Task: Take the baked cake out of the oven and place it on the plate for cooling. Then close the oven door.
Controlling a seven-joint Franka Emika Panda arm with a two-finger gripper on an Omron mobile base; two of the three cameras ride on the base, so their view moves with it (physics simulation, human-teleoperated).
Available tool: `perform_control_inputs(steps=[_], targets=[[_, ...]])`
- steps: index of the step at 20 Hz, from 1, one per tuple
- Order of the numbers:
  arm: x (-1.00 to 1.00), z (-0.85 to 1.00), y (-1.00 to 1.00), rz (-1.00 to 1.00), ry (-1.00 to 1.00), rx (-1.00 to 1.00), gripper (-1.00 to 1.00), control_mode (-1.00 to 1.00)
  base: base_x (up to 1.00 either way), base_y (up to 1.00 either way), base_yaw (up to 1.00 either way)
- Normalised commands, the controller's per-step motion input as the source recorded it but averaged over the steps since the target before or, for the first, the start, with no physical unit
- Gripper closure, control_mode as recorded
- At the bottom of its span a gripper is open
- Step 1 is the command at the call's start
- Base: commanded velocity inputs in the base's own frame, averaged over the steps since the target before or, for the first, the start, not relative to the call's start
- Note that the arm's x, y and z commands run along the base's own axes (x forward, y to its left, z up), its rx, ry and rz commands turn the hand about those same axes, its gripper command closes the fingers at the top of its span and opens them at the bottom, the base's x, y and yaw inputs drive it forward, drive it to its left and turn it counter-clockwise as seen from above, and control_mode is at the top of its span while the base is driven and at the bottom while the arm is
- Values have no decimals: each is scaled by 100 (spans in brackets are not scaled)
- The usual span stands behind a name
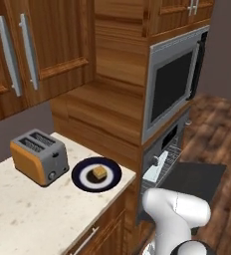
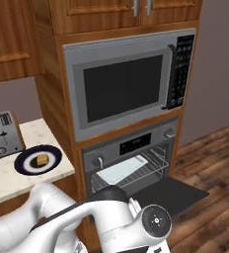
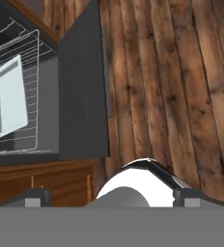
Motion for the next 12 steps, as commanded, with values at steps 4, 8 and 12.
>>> perform_control_inputs(steps=[4,8,12], targets=[[0,0,0,0,0,0,-100,100,20,42,-31],[0,0,0,0,0,0,-100,100,34,50,-25],[0,0,0,0,0,0,-100,100,39,12,-19]])
